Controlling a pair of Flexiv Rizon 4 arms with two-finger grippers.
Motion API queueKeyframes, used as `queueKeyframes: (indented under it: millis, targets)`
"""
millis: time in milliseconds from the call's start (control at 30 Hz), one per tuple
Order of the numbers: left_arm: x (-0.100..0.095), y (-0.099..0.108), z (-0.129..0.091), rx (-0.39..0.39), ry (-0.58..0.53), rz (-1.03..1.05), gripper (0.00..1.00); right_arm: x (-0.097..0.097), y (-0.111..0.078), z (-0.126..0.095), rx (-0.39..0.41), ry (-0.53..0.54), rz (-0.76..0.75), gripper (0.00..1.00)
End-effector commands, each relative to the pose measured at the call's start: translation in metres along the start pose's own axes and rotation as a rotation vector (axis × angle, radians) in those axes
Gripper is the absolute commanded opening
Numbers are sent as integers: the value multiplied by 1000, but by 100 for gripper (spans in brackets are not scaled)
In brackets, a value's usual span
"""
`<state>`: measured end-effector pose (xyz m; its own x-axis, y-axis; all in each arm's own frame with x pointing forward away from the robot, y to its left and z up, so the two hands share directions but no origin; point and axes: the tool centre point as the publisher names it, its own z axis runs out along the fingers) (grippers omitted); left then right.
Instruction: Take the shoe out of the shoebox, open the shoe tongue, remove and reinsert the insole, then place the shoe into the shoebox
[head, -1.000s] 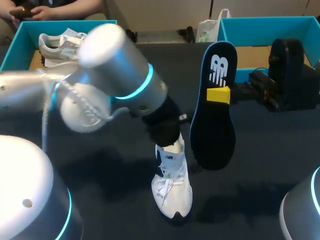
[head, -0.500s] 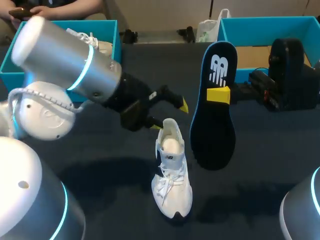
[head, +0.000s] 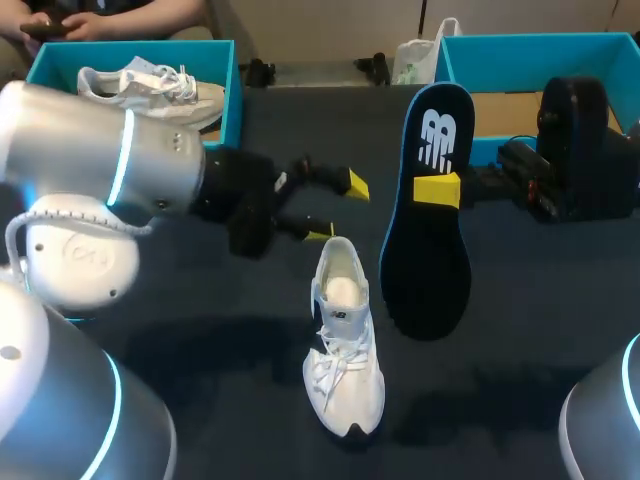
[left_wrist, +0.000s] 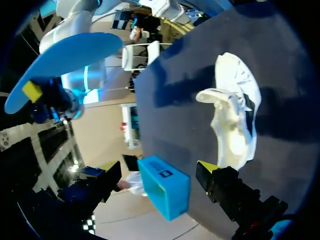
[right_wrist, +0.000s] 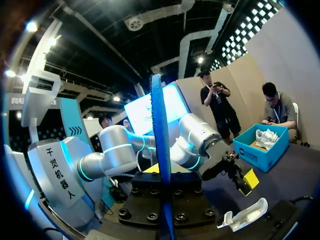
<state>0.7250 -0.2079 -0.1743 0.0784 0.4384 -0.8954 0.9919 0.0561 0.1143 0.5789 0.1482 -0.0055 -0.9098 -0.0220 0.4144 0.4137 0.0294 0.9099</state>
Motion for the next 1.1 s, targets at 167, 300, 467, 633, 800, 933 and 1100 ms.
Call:
queueKeyframes:
  millis: [167, 300, 467, 633, 800, 933, 1100]
  targets:
    - [-10, 13, -12, 147, -352, 28, 100, -1, -1, 2, 1, -1, 1, 0]
    - [-10, 13, -12, 147, -352, 28, 100, -1, -1, 2, 1, -1, 1, 0]
    - [-15, 10, -22, 82, -420, 39, 100, -1, -1, 2, 1, -1, 1, 0]
    - [-27, 8, -28, 26, -456, 48, 100, -1, -1, 2, 1, -1, 1, 0]
    - [-34, 8, -30, -12, -461, 60, 100, -40, -3, -5, -3, 66, 78, 0]
    - [-40, 9, -32, -35, -459, 67, 100, -66, -2, -10, 10, 118, 140, 0]
    - [-42, 9, -34, -38, -462, 77, 100, -99, 2, -29, 23, 113, 214, 0]
